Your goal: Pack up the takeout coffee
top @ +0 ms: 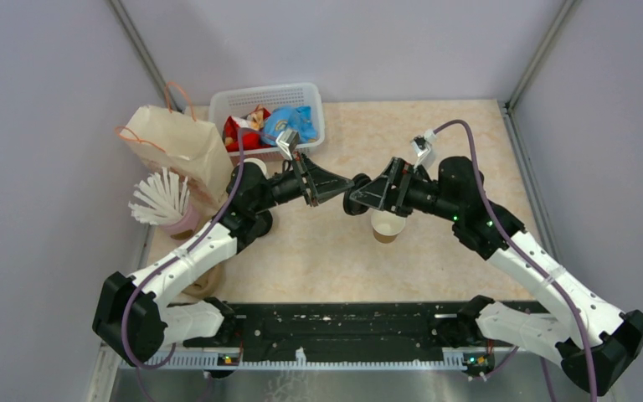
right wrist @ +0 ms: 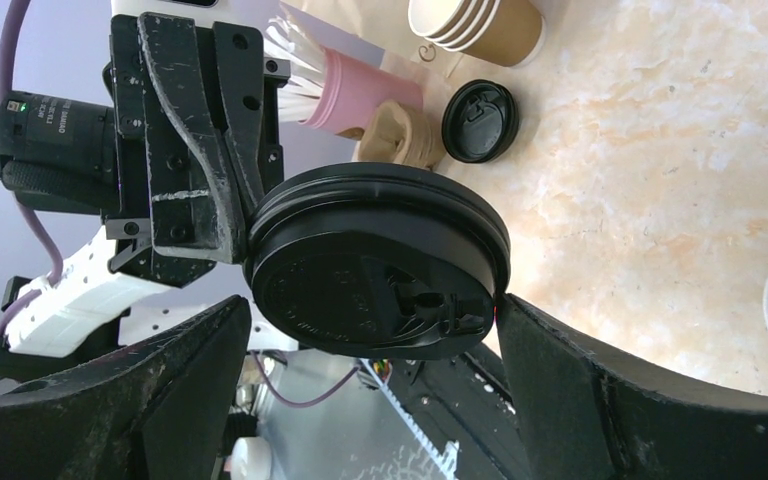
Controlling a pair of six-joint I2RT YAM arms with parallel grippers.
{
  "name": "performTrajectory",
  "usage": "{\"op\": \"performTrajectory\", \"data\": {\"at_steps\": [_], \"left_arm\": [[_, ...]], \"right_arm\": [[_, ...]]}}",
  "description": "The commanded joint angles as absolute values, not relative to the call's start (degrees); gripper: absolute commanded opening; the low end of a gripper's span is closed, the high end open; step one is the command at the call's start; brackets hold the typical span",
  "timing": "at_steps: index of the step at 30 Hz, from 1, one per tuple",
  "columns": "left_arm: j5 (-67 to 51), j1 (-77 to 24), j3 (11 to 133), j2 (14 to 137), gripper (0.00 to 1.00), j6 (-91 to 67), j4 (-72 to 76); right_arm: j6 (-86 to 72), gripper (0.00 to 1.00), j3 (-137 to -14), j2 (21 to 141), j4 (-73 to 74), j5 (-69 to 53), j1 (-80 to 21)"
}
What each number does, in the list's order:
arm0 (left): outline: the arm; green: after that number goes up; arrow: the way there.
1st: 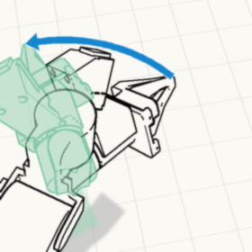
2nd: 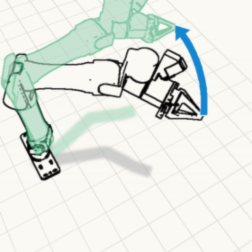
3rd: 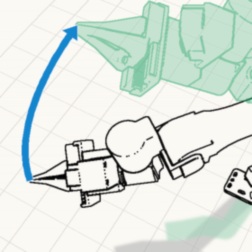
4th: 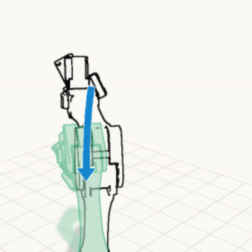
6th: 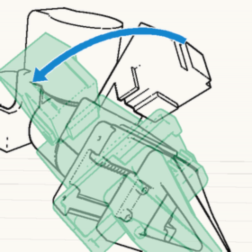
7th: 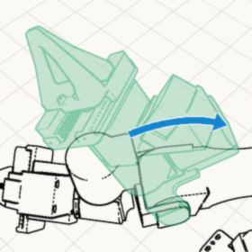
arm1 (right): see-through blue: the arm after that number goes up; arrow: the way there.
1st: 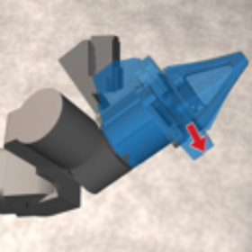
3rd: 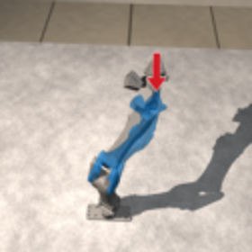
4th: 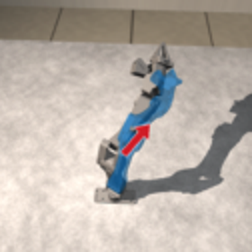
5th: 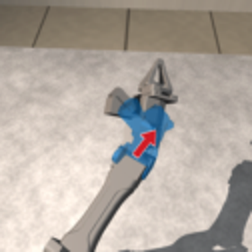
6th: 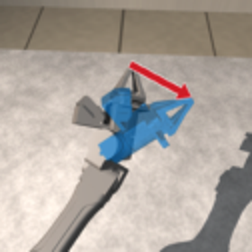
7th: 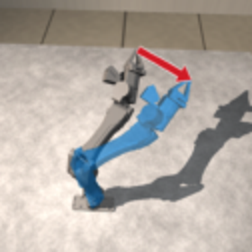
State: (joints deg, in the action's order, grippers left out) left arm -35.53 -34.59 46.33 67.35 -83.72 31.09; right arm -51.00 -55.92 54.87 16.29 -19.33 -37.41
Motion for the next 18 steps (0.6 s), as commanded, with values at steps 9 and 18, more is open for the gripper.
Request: {"op": "performTrajectory", "data": {"at_steps": [9,18], "left_arm": [[-35.88,-34.33,46.58,66.58,0.00,-83.92,34.35],[-35.36,-33.57,46.90,65.00,0.16,-77.69,24.96]], "right_arm": [[-49.53,0.87,-59.70,56.46,16.01,-18.35,-38.12],[-50.10,0.83,-59.85,55.35,19.68,-15.05,-38.06]]}}
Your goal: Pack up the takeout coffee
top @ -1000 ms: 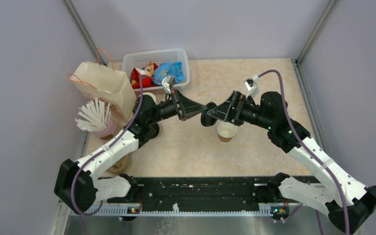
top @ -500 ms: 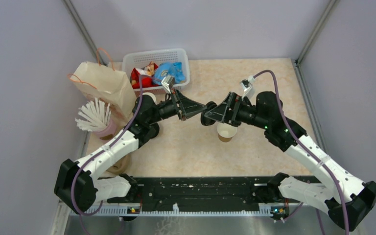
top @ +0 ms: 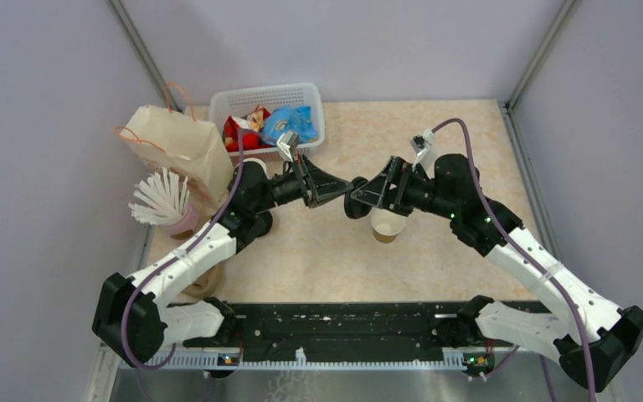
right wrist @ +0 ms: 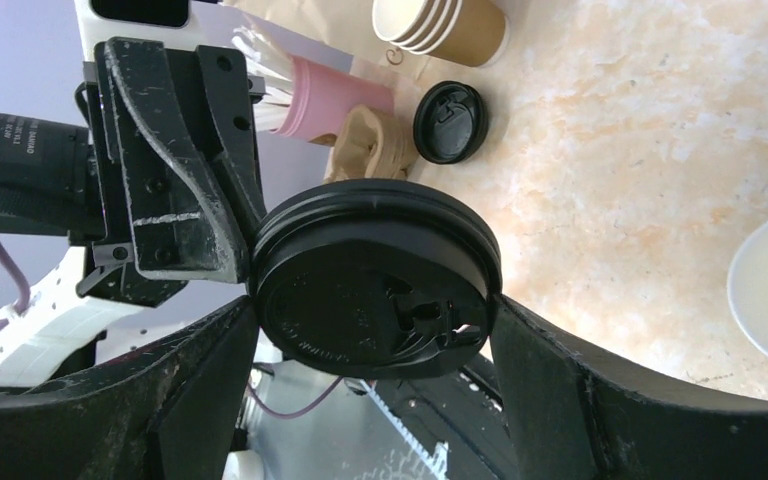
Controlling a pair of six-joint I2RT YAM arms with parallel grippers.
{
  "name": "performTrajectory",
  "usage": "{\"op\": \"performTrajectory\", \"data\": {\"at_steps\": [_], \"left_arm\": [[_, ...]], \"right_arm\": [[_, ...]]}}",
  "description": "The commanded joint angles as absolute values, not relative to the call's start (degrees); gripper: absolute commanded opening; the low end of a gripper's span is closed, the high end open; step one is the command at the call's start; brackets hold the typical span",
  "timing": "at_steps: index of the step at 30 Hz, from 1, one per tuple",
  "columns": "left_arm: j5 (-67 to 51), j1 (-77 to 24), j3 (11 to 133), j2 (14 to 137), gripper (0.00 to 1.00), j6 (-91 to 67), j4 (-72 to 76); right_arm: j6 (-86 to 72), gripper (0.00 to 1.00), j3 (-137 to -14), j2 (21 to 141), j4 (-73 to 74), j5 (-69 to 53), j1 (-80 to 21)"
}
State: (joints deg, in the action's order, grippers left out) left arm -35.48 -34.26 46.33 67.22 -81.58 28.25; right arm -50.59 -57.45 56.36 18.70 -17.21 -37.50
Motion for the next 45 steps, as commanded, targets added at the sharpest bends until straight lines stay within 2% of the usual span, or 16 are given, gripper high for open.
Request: {"op": "performTrajectory", "data": {"at_steps": [1,3,6,8,11,14,19,20,21,26,31,37,45], "left_arm": [[-35.48,-33.15,47.02,64.83,0.20,-76.85,24.03],[-35.48,-32.38,47.27,64.54,0.18,-75.43,22.28],[-36.38,-32.19,45.47,65.51,0.07,-79.29,28.90],[-38.02,-32.19,45.38,67.30,0.09,-81.13,32.02],[-38.36,-32.12,46.78,67.89,0.14,-78.08,28.71],[-37.60,-31.36,46.90,67.23,0.25,-76.96,25.05],[-36.23,-28.04,44.76,64.01,0.62,-74.76,18.37],[-35.81,-27.02,44.90,63.19,0.72,-73.41,15.58],[-35.57,-26.05,45.22,62.42,0.77,-71.53,12.74],[-35.84,-23.45,53.08,64.45,0.97,-55.30,-5.07],[-34.30,-23.47,61.24,68.92,0.99,-41.32,-13.67],[-30.73,-23.38,64.06,70.80,0.99,-32.53,-16.33],[-28.55,-23.38,62.28,70.17,0.99,-29.36,-17.41]], "right_arm": [[-50.03,0.82,-59.90,55.37,20.04,-14.81,-38.03],[-49.90,0.81,-59.77,55.59,20.17,-14.72,-37.98],[-49.83,0.80,-59.39,56.82,17.20,-17.14,-37.98],[-49.79,0.79,-60.07,58.14,17.25,-17.88,-38.02],[-48.78,0.77,-61.27,59.59,18.77,-18.02,-38.03],[-48.26,0.77,-61.39,59.48,20.00,-16.90,-38.05],[-47.30,0.77,-61.31,58.77,23.01,-15.47,-36.99],[-46.33,0.77,-61.79,58.85,25.32,-14.92,-36.21],[-44.91,0.77,-62.71,59.11,29.48,-13.97,-35.35],[-32.66,0.77,-72.18,66.58,49.87,-3.42,-33.15],[-25.14,0.79,-82.93,80.96,63.28,3.08,-33.39],[-20.71,0.80,-92.37,93.67,69.25,8.13,-34.36],[-20.58,0.80,-94.89,99.12,70.41,8.65,-36.88]]}}
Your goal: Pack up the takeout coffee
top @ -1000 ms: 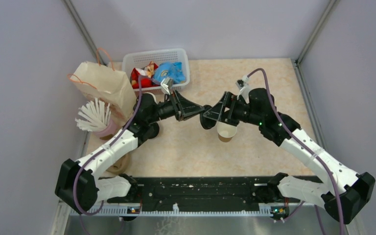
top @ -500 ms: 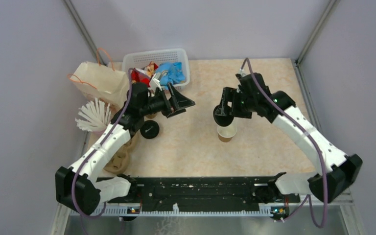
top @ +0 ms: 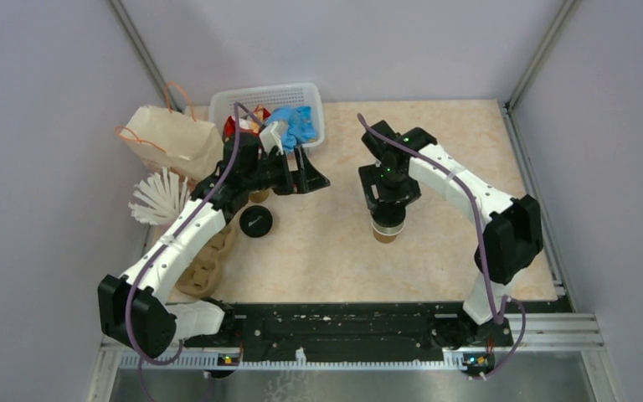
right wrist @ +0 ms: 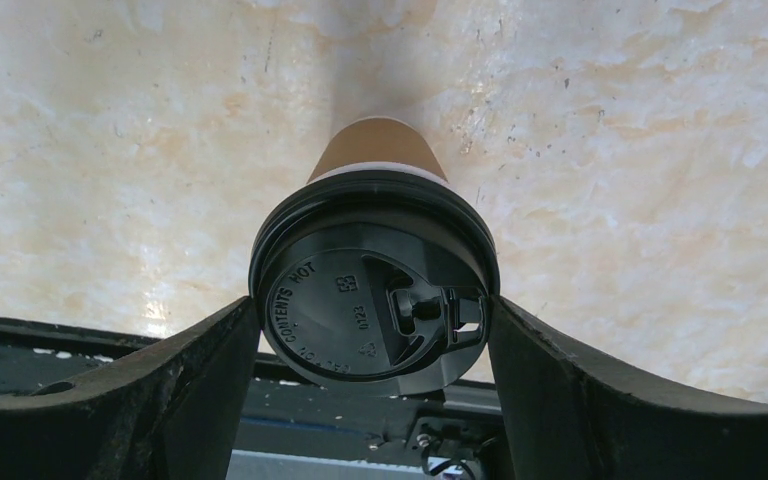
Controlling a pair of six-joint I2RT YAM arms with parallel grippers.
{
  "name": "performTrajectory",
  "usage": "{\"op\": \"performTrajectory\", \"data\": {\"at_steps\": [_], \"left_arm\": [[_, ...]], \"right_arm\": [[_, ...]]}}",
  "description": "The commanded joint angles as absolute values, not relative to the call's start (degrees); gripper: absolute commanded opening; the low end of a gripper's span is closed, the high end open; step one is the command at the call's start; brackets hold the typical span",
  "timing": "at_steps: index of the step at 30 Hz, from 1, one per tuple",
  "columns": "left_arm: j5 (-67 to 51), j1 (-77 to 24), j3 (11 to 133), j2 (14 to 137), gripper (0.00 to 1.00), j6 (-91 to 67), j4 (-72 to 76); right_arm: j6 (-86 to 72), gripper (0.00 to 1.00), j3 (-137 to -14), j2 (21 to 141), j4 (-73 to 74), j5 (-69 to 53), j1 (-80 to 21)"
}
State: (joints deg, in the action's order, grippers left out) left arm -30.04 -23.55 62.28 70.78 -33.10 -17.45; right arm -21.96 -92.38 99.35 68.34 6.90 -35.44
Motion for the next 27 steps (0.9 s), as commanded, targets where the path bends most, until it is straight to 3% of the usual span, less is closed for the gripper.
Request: {"op": "performTrajectory", "data": {"at_steps": [1,27], "left_arm": [[-28.67,-23.38,62.23,70.20,0.99,-29.28,-17.40],[-31.29,-23.38,63.20,71.19,0.99,-29.62,-17.18]], "right_arm": [[-20.76,0.80,-94.59,99.33,70.08,8.68,-36.96],[-22.60,0.84,-85.56,97.56,63.32,8.85,-37.55]]}}
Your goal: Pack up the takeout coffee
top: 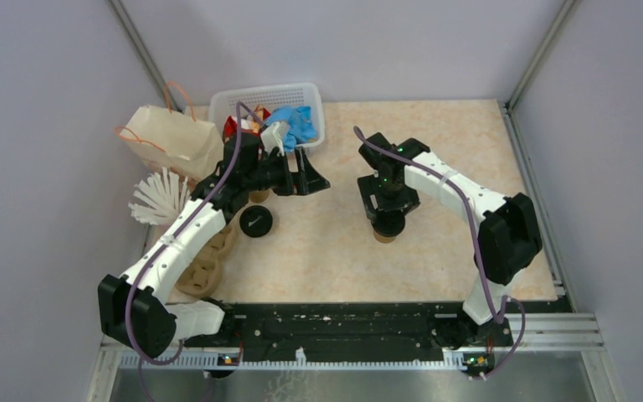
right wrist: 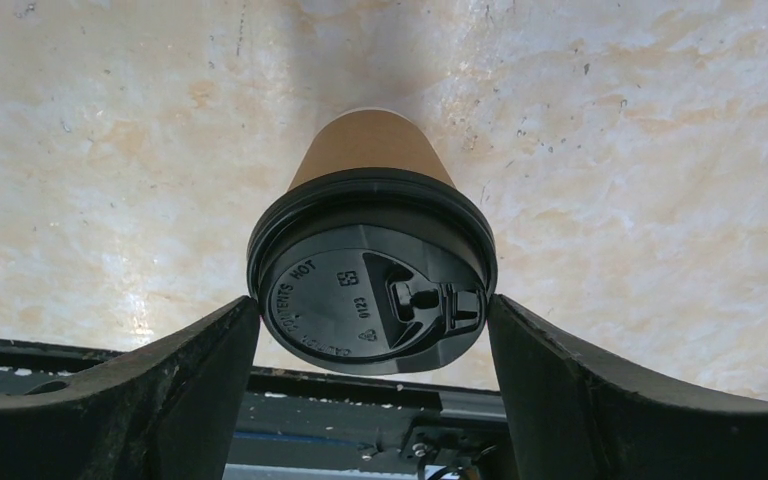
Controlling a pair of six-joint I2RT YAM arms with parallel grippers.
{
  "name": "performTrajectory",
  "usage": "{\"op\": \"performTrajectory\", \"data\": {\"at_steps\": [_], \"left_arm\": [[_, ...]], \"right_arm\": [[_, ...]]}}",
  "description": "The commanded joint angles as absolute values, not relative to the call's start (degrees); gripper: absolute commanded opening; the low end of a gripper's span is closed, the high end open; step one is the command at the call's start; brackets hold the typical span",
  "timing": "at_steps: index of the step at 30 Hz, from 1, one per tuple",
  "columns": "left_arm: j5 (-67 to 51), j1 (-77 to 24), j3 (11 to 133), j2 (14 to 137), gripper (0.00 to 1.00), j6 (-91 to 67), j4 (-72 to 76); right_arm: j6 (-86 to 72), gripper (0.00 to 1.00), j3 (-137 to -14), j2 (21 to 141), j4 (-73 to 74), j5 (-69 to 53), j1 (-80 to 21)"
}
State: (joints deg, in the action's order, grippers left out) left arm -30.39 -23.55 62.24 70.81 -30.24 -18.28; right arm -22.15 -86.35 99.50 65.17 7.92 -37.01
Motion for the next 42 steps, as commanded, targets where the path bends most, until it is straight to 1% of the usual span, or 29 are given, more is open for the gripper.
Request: {"op": "performTrajectory", "data": {"at_steps": [1,6,10,14,17,19,22,24,25,27,29,30,31,32,33,35,39,42], "left_arm": [[-31.32,-23.38,63.19,71.19,0.99,-29.62,-17.22],[-31.47,-23.37,63.18,71.32,0.99,-29.58,-17.22],[-32.11,-23.33,63.28,72.02,0.99,-29.54,-17.23],[-37.73,-23.50,63.94,75.43,0.99,-30.44,-17.47],[-42.80,-24.97,63.46,78.70,0.99,-33.76,-15.13],[-45.50,-27.44,63.03,81.69,0.95,-35.92,-11.91],[-49.37,-30.51,64.23,87.96,0.83,-39.78,-9.15],[-48.63,-32.13,64.84,91.33,0.76,-40.01,-8.92],[-48.56,-32.36,64.50,92.88,0.70,-40.72,-7.98],[-49.57,-32.35,62.65,94.59,0.60,-43.70,-3.70],[-49.39,-32.34,61.36,96.16,0.48,-46.02,-0.68],[-49.66,-32.34,60.81,97.10,0.44,-47.18,1.26],[-50.21,-32.35,60.34,98.00,0.43,-48.34,3.18],[-50.68,-32.41,60.22,98.91,0.43,-49.10,4.96],[-51.17,-32.42,60.51,99.81,0.45,-49.61,6.01],[-51.67,-32.68,61.65,101.42,0.54,-49.71,6.79],[-52.34,-33.18,64.14,105.28,0.59,-50.26,7.60],[-52.38,-33.94,66.25,107.64,0.66,-49.60,7.53]], "right_arm": [[-22.57,0.84,-85.37,97.48,63.14,8.71,-37.57],[-22.40,0.85,-85.24,97.67,62.96,8.88,-37.57],[-22.58,0.92,-88.74,97.25,65.38,8.99,-37.60],[-22.59,0.99,-95.05,94.32,69.01,6.56,-36.95],[-21.82,0.98,-91.16,88.57,65.71,0.73,-32.71],[-21.25,0.96,-84.51,83.56,60.83,-7.32,-27.44],[-21.10,0.91,-71.55,76.39,50.61,-22.43,-18.56],[-21.75,0.82,-63.64,72.73,44.57,-31.55,-12.76],[-22.54,0.79,-59.97,71.16,41.76,-35.46,-8.74],[-23.98,0.71,-53.65,68.89,36.68,-41.46,-3.35],[-24.43,0.64,-49.65,68.36,33.50,-45.92,-0.47],[-24.51,0.62,-48.50,68.42,32.55,-46.05,-0.21],[-24.68,0.60,-47.71,68.57,31.63,-46.47,-0.22],[-25.20,0.60,-46.84,68.94,30.10,-47.58,-0.18],[-25.68,0.60,-46.20,69.35,28.48,-48.38,-0.18],[-25.73,0.60,-45.71,70.69,27.05,-48.87,-0.20],[-23.87,0.60,-45.10,73.55,26.28,-48.76,-0.18],[-23.24,0.60,-44.65,75.07,25.13,-49.43,1.78]]}}
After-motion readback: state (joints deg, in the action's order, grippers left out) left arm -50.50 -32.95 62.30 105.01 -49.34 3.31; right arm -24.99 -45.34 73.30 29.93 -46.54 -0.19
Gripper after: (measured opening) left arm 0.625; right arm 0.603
